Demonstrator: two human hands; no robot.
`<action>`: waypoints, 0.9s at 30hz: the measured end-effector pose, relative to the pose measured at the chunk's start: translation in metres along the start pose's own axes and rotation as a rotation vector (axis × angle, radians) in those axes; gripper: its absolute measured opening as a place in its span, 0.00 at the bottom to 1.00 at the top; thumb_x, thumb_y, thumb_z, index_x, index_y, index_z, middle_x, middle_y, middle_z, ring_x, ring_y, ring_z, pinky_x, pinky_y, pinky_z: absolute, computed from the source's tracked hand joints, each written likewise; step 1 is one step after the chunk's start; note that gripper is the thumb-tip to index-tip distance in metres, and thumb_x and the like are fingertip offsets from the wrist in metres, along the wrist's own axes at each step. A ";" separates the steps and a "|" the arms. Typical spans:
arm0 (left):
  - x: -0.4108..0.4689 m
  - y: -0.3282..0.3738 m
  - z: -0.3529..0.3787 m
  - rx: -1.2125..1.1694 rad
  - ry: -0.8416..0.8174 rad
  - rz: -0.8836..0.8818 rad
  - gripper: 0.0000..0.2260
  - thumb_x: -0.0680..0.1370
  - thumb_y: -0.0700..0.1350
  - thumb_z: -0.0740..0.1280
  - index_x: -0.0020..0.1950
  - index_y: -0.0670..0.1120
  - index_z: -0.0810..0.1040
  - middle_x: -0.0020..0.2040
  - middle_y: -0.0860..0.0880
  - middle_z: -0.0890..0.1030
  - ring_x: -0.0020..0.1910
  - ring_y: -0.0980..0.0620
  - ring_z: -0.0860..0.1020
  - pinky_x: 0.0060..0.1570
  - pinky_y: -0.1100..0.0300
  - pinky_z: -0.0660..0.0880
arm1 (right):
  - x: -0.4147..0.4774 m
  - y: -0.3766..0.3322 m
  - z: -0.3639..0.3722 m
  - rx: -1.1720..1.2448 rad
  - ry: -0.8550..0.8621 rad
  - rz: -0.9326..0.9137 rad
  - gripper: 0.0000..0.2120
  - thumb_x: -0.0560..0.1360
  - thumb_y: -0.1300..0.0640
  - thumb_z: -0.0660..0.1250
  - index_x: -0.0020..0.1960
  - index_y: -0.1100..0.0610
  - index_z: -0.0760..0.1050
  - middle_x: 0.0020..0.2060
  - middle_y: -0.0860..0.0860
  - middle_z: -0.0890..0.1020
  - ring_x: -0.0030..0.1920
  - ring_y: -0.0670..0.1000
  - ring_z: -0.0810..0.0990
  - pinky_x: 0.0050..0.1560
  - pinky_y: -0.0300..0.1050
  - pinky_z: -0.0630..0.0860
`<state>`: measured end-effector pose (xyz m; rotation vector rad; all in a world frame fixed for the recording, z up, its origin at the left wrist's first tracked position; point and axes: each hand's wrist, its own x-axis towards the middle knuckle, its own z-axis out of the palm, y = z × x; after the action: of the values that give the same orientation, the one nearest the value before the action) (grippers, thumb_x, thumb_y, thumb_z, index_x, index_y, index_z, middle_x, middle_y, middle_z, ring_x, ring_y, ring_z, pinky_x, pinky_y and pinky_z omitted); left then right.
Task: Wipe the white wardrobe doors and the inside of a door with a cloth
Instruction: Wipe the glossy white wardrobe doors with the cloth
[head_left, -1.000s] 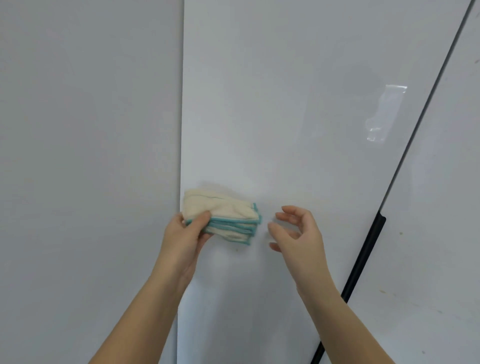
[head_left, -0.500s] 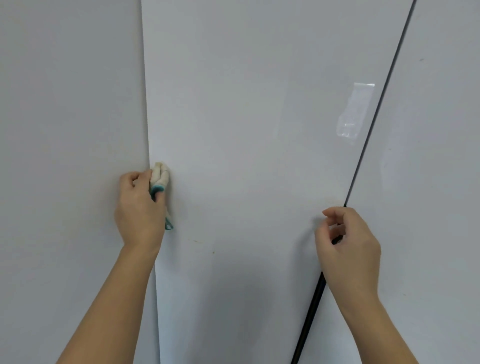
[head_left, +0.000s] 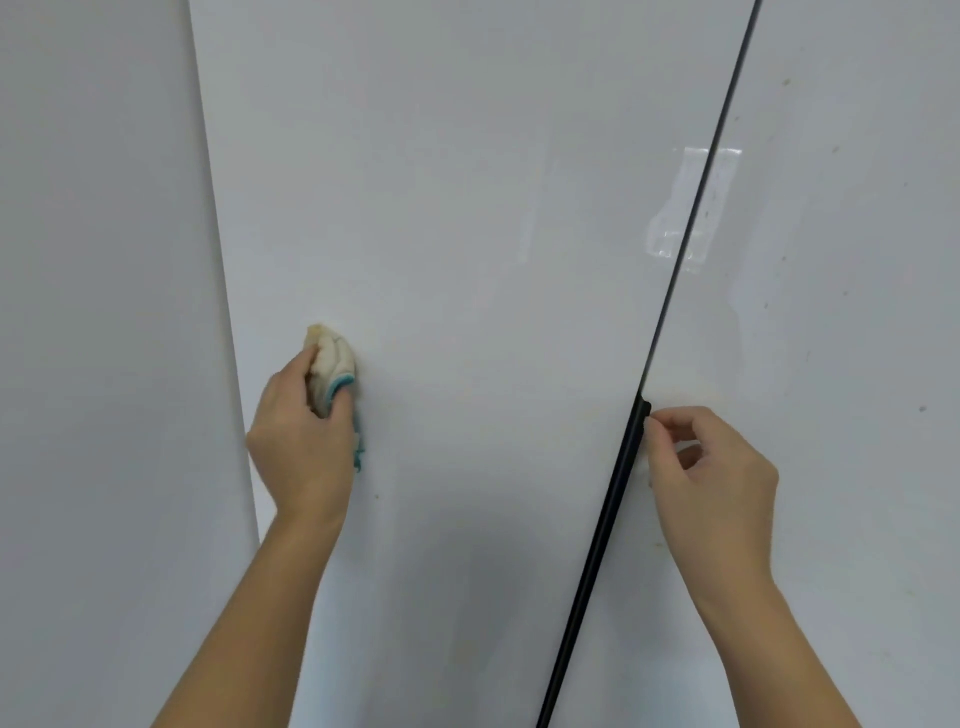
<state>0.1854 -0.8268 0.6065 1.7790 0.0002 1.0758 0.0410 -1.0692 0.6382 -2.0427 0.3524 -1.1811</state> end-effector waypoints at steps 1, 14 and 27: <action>-0.010 0.007 0.005 -0.040 0.000 0.006 0.20 0.76 0.41 0.71 0.67 0.46 0.76 0.57 0.50 0.81 0.50 0.58 0.75 0.53 0.65 0.70 | 0.001 0.001 -0.001 -0.003 -0.017 -0.002 0.04 0.77 0.53 0.66 0.44 0.48 0.78 0.36 0.41 0.79 0.37 0.47 0.79 0.39 0.49 0.78; -0.112 0.073 0.067 -0.126 -0.044 0.567 0.14 0.74 0.38 0.66 0.59 0.43 0.82 0.49 0.50 0.77 0.45 0.49 0.75 0.36 0.59 0.76 | 0.013 0.006 -0.006 -0.020 -0.085 -0.066 0.04 0.75 0.54 0.68 0.41 0.50 0.78 0.34 0.42 0.79 0.36 0.44 0.77 0.40 0.45 0.76; 0.008 -0.005 0.001 0.010 0.166 0.285 0.20 0.72 0.29 0.65 0.60 0.44 0.81 0.56 0.48 0.74 0.55 0.47 0.75 0.50 0.57 0.75 | 0.014 -0.003 -0.006 -0.056 -0.133 -0.060 0.09 0.75 0.57 0.67 0.37 0.52 0.74 0.30 0.45 0.78 0.34 0.47 0.78 0.38 0.48 0.75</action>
<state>0.1932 -0.8219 0.6075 1.7273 -0.1503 1.4278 0.0428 -1.0779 0.6506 -2.1812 0.2634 -1.0752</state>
